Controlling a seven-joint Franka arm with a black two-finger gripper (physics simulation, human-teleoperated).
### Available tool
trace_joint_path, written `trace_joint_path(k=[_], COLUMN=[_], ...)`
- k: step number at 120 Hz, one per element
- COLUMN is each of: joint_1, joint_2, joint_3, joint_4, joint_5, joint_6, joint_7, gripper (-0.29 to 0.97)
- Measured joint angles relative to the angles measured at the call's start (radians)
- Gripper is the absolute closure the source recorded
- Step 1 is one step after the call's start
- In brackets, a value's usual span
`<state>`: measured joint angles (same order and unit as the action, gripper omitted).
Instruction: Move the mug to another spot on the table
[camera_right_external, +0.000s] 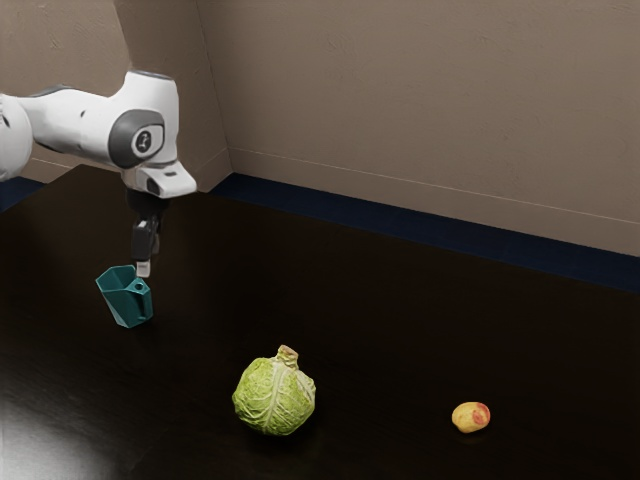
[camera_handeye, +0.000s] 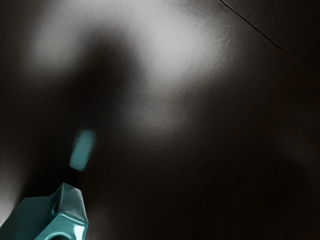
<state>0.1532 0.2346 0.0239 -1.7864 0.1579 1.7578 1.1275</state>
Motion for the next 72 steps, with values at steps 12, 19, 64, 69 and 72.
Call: trace_joint_path(k=[12, 19, 64, 69, 72], joint_1=[0.017, 0.025, 0.059, 0.06, 0.059], joint_2=[0.021, 0.025, 0.023, 0.023, 0.023], joint_3=[0.002, 0.002, 0.043, 0.048, 0.05], joint_4=[-0.032, -0.058, -0.119, -0.118, -0.118], joint_5=[0.002, 0.002, 0.001, -0.001, -0.003], joint_6=[0.05, 0.083, 0.227, 0.234, 0.238], joint_7=[0.061, 0.097, 0.313, 0.334, 0.345], gripper=[0.01, 0.0, 0.0, 0.0, 0.0])
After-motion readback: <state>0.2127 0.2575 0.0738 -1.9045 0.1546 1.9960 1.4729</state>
